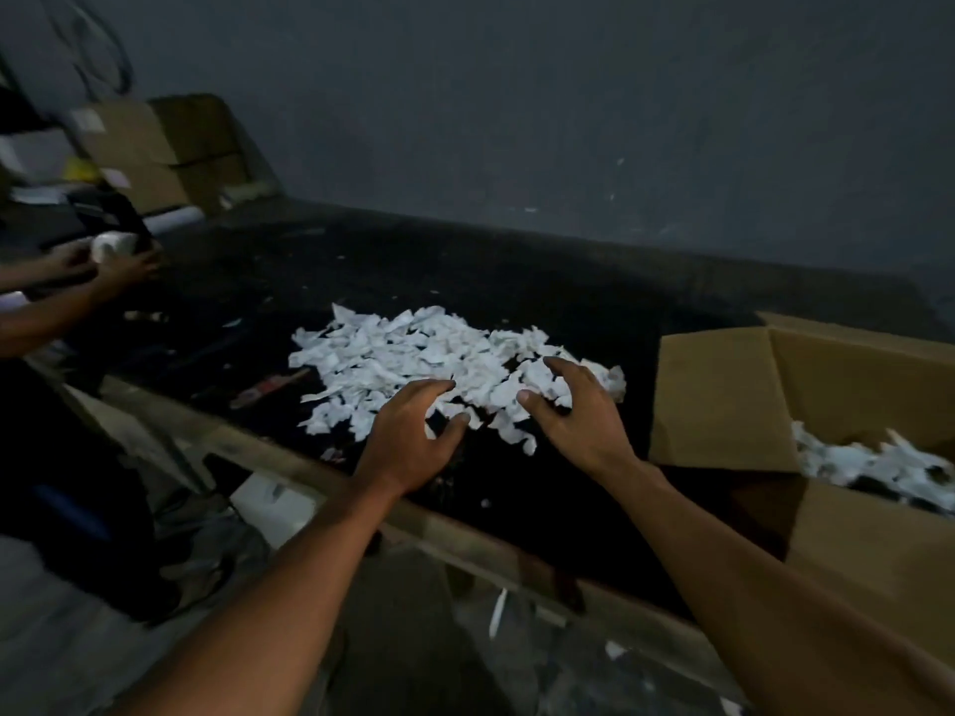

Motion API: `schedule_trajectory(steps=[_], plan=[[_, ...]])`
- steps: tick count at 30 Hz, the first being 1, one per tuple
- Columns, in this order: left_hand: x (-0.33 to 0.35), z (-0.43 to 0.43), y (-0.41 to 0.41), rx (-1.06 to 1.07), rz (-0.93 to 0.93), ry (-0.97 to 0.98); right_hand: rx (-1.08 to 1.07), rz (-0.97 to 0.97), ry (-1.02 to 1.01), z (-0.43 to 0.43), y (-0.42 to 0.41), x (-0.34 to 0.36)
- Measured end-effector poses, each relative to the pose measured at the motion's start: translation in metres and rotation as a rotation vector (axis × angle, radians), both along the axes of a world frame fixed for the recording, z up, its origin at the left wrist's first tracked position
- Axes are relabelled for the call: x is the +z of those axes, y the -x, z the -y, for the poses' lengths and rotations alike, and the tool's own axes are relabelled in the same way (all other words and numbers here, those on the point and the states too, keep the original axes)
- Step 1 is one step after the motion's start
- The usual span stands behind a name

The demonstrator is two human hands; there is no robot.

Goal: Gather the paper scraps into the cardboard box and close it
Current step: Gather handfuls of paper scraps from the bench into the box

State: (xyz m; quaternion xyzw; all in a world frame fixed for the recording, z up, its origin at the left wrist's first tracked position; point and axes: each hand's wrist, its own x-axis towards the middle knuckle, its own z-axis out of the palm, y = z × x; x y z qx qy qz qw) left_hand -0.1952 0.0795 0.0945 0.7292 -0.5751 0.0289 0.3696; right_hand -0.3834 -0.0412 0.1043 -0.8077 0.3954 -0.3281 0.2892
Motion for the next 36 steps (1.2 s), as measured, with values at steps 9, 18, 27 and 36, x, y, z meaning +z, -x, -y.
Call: schedule_trajectory(steps=[9, 18, 27, 36], plan=[[-0.029, 0.017, -0.045, -0.184, -0.119, 0.018, -0.234, -0.028, -0.066, -0.02, -0.024, -0.039], [-0.045, 0.117, -0.042, -0.319, -0.082, -0.015, -0.349, -0.051, -0.014, 0.069, -0.03, -0.052], [-0.085, 0.23, -0.05, -0.431, -0.028, -0.163, -0.375, -0.24, -0.004, 0.159, -0.045, -0.103], [-0.114, 0.326, -0.061, -0.561, 0.134, -0.226, -0.443, -0.32, -0.13, 0.209, -0.058, -0.133]])
